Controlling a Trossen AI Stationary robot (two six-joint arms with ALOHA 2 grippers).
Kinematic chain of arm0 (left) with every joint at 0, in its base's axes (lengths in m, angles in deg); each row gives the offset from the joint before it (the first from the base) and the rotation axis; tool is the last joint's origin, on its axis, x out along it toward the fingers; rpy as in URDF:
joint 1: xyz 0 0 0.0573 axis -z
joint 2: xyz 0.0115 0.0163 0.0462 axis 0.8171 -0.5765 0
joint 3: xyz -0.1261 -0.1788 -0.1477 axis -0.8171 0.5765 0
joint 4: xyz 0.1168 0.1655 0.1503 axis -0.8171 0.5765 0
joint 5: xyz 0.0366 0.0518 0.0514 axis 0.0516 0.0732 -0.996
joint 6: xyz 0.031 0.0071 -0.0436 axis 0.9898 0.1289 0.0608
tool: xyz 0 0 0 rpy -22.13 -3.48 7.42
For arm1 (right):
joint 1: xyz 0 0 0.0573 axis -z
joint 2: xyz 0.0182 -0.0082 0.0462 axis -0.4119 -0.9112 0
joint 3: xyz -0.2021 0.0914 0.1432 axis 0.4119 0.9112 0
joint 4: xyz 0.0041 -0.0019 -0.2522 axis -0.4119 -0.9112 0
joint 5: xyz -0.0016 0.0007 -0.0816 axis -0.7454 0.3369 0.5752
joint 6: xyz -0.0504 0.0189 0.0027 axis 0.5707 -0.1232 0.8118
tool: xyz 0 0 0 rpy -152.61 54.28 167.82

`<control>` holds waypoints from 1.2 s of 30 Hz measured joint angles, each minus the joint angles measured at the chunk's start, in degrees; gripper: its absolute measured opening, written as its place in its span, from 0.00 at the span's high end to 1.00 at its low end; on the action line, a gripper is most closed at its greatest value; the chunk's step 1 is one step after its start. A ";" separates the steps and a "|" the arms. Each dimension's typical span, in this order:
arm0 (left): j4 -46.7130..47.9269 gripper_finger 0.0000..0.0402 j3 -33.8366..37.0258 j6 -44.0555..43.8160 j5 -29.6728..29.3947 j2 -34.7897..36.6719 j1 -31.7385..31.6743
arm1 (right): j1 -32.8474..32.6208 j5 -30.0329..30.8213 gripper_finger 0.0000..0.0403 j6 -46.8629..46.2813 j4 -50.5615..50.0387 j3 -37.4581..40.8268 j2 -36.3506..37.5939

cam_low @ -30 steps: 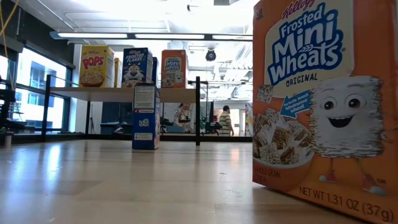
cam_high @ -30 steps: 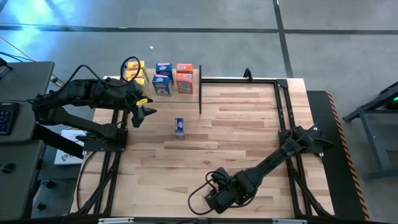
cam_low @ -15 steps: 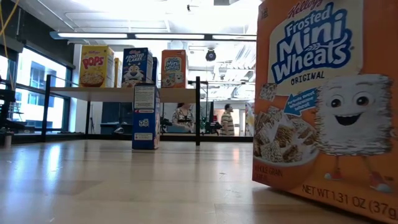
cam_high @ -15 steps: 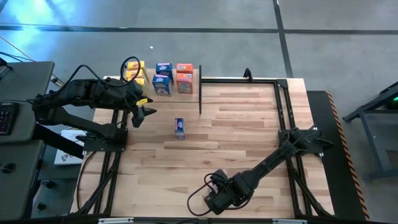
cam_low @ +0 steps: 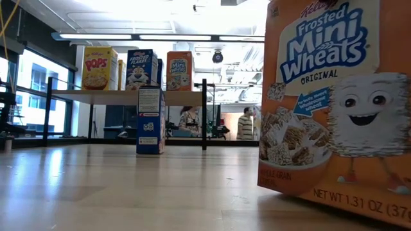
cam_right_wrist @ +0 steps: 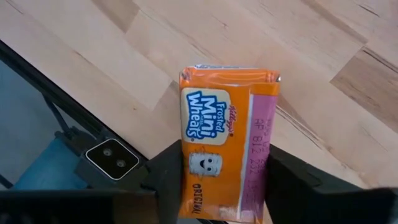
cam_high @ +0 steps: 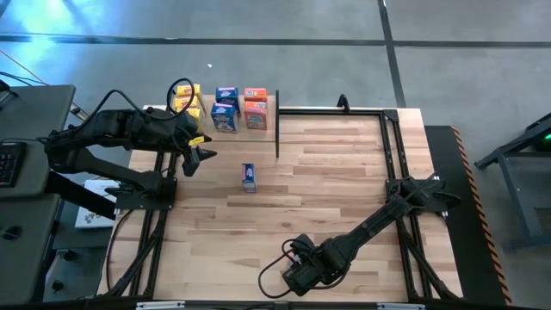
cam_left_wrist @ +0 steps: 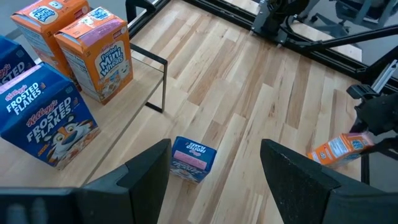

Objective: Stack cereal on shelf
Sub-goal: Put the orange cereal box on the shelf aligned with the other orange cereal boxes

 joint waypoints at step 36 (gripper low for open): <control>0.00 0.41 0.00 -2.51 -0.18 -0.04 0.01 | 14.70 1.58 0.67 41.24 -7.69 -14.51 0.00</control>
